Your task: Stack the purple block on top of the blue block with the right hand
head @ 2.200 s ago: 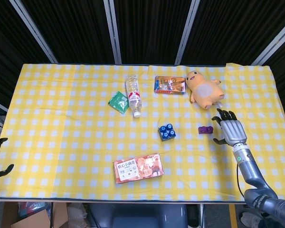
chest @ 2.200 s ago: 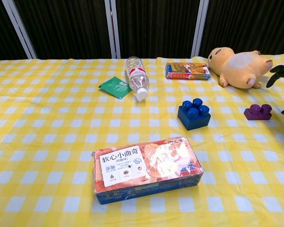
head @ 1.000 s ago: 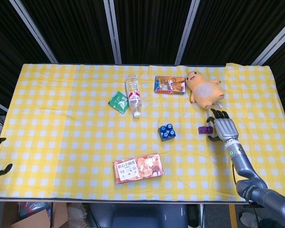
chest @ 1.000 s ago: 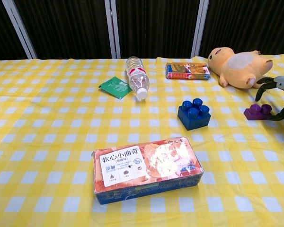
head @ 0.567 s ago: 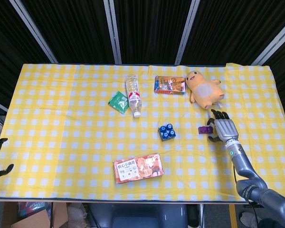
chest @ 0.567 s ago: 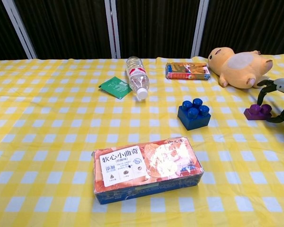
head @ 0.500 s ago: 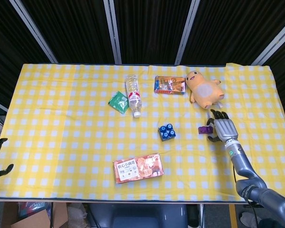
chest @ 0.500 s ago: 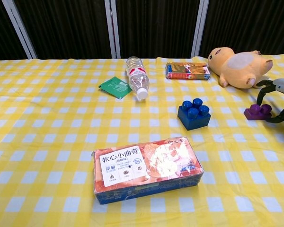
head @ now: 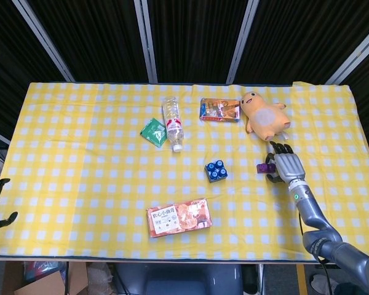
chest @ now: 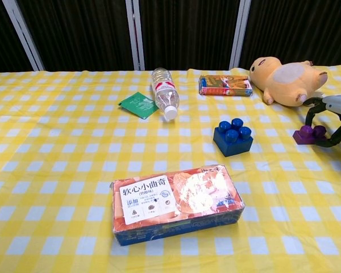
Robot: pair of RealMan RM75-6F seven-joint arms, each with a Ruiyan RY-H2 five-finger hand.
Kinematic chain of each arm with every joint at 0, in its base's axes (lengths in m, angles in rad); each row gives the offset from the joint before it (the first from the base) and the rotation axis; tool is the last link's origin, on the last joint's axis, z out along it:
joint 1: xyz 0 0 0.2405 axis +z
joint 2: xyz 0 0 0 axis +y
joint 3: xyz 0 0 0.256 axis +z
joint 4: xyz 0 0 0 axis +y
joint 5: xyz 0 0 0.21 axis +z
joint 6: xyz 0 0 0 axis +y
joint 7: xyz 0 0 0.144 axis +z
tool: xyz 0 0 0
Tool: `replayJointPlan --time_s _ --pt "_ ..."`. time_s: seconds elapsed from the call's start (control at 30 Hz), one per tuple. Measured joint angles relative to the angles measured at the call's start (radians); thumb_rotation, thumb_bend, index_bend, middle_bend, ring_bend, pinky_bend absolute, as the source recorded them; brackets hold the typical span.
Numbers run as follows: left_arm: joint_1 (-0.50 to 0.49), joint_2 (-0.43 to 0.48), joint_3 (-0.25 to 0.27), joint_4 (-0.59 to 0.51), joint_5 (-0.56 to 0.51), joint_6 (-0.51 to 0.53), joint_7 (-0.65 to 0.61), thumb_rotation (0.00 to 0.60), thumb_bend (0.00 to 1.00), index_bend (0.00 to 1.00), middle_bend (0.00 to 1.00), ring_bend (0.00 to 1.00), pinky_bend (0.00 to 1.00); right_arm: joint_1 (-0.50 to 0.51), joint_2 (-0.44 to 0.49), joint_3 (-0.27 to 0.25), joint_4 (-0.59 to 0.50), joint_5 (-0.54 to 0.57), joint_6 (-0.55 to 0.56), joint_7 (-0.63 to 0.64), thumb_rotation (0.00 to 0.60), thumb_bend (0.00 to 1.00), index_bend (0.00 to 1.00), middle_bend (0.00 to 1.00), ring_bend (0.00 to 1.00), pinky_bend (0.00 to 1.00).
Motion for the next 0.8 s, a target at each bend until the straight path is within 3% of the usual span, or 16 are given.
replayJointPlan --time_s 0.5,0.8 --pt "-0.001 0.000 0.003 -0.003 0.005 0.000 -0.003 0.600 0.24 0.19 0.00 0.00 0.10 0.005 0.022 0.007 -0.035 0.000 0.011 -0.010 0.600 0.43 0.51 0.00 0.00 0.00" --pt "-0.001 0.007 0.002 -0.002 0.007 -0.003 -0.025 0.600 0.24 0.19 0.00 0.00 0.10 -0.004 0.098 0.023 -0.170 0.014 0.054 -0.064 0.600 0.43 0.51 0.00 0.00 0.00"
